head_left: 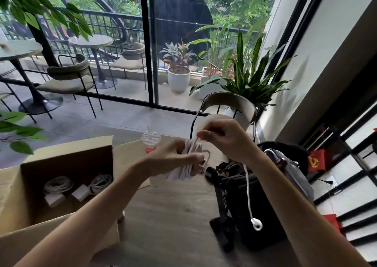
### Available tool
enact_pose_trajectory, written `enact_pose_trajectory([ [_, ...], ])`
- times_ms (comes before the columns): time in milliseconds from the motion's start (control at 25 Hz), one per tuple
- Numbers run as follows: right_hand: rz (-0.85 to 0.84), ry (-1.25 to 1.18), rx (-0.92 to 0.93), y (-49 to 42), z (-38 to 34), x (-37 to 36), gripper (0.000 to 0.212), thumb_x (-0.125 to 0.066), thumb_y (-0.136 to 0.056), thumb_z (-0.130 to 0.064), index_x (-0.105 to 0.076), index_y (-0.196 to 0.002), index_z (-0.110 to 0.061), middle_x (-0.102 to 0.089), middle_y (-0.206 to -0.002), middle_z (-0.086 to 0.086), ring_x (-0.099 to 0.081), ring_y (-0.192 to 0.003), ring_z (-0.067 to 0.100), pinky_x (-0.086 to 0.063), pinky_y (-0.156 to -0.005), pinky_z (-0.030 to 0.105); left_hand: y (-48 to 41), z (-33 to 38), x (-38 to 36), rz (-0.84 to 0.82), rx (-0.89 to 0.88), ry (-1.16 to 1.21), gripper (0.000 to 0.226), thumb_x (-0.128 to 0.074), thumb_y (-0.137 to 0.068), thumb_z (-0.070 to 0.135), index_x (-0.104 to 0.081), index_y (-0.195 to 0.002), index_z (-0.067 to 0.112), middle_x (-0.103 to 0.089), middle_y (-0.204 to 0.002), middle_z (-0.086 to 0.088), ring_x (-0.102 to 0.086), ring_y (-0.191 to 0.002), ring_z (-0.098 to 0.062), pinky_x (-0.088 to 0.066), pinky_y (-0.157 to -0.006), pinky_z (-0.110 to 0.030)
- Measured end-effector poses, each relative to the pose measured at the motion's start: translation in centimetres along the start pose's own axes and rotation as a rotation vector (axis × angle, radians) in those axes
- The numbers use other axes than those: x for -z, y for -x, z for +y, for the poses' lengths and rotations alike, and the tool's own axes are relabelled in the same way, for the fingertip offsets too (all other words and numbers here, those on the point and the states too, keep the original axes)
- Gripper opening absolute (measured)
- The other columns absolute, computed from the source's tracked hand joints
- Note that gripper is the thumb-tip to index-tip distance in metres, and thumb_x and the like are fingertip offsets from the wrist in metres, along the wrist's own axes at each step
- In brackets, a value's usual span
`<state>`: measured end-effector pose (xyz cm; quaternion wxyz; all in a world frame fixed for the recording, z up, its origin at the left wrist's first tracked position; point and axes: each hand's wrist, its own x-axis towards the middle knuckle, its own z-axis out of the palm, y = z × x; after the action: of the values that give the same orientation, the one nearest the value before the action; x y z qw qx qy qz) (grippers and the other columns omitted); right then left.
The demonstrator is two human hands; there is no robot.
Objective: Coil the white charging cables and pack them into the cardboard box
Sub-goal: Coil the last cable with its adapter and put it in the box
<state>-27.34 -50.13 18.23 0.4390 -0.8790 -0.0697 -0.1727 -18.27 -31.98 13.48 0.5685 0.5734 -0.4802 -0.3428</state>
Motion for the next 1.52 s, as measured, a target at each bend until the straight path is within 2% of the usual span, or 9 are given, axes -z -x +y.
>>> enact_pose_trajectory([
  [200, -0.080, -0.026, -0.274, 1.3, 1.9, -4.2, 0.028, -0.050, -0.101, -0.005, -0.060, -0.075, -0.002, -0.055, -0.064, 0.000, -0.050, -0.061, 0.003, -0.042, -0.059, 0.028, -1.8, 1.2, -0.1, 0.328, -0.187, 0.567, 0.024, -0.072, -0.087, 0.038, -0.072, -0.084, 0.014, -0.073, -0.084, -0.007, -0.070, -0.079, -0.018, -0.057, -0.072, -0.030],
  [320, -0.232, 0.171, -0.206, 2.1, 1.4, -4.8, 0.029, -0.049, -0.103, -0.019, -0.057, -0.075, -0.018, -0.050, -0.059, -0.012, -0.051, -0.054, -0.006, -0.034, -0.055, 0.010, -2.4, 0.7, 1.7, 0.752, -0.221, -0.158, 0.034, -0.068, -0.084, 0.047, -0.076, -0.077, 0.014, -0.073, -0.074, -0.009, -0.068, -0.065, -0.021, -0.058, -0.061, -0.039],
  [440, -0.197, 0.178, -0.095, 1.4, 0.4, -3.6, 0.026, -0.059, -0.097, -0.019, -0.060, -0.072, -0.025, -0.054, -0.053, -0.016, -0.052, -0.050, -0.003, -0.033, -0.052, 0.010, -1.8, -0.7, 2.4, 0.595, -0.237, -0.894, 0.066, -0.054, -0.086, 0.064, -0.064, -0.062, 0.003, -0.064, -0.059, -0.005, -0.060, -0.051, -0.019, -0.053, -0.053, -0.036],
  [600, -0.125, 0.150, 0.002, 0.0, 0.4, -1.8, 0.017, -0.075, -0.088, -0.028, -0.074, -0.078, -0.014, -0.057, -0.055, -0.018, -0.049, -0.050, 0.001, -0.035, -0.053, 0.011, -0.3, -2.0, 2.0, 0.221, 0.051, -0.246, 0.092, -0.044, -0.077, 0.086, -0.068, -0.073, -0.003, -0.066, -0.069, -0.027, -0.064, -0.060, -0.043, -0.054, -0.061, -0.053],
  [800, -0.031, -0.062, -0.046, -0.7, 0.8, -2.1, 0.031, -0.056, -0.101, -0.029, -0.061, -0.071, -0.021, -0.050, -0.057, -0.014, -0.041, -0.054, 0.001, -0.034, -0.053, 0.019, 0.2, -1.3, 0.7, 0.148, -0.002, 0.388, 0.036, -0.080, -0.077, 0.039, -0.067, -0.073, 0.006, -0.065, -0.064, -0.006, -0.064, -0.057, -0.015, -0.054, -0.059, -0.024],
  [1000, -0.157, 0.009, -0.225, 0.6, 1.2, -3.1, 0.034, -0.046, -0.104, -0.012, -0.059, -0.074, -0.022, -0.065, -0.071, 0.017, -0.053, -0.056, 0.008, -0.043, -0.055, 0.031, -0.9, 1.8, 1.7, 0.123, -0.162, 0.932, 0.025, -0.072, -0.085, 0.035, -0.065, -0.080, 0.011, -0.065, -0.075, -0.006, -0.064, -0.075, -0.018, -0.056, -0.078, -0.030],
  [1200, -0.295, 0.095, -0.247, 1.8, 1.0, -4.7, 0.023, -0.050, -0.099, -0.011, -0.059, -0.084, -0.026, -0.061, -0.065, -0.005, -0.065, -0.053, 0.004, -0.049, -0.054, 0.019, -1.7, -0.7, 0.8, 0.693, -0.162, 0.086, 0.038, -0.076, -0.080, 0.046, -0.069, -0.068, 0.011, -0.069, -0.066, -0.011, -0.067, -0.061, -0.029, -0.058, -0.068, -0.045],
  [1360, -0.290, 0.199, -0.268, 1.7, 1.4, -4.4, 0.020, -0.050, -0.094, -0.011, -0.064, -0.081, -0.013, -0.066, -0.063, -0.005, -0.065, -0.051, 0.005, -0.047, -0.048, 0.014, -1.6, -3.4, 0.1, 0.701, -0.255, -0.731, 0.059, -0.070, -0.080, 0.058, -0.066, -0.060, 0.003, -0.063, -0.053, -0.008, -0.061, -0.047, -0.026, -0.051, -0.046, -0.040],
  [1520, -0.237, 0.125, -0.253, 2.3, 1.4, -3.9, 0.017, -0.055, -0.091, -0.007, -0.067, -0.080, -0.011, -0.065, -0.060, -0.021, -0.065, -0.059, -0.004, -0.047, -0.053, 0.009, -1.3, -3.9, 0.2, 0.716, -0.321, -0.909, 0.061, -0.063, -0.084, 0.060, -0.061, -0.055, 0.007, -0.056, -0.049, 0.002, -0.053, -0.043, -0.017, -0.047, -0.045, -0.033],
])
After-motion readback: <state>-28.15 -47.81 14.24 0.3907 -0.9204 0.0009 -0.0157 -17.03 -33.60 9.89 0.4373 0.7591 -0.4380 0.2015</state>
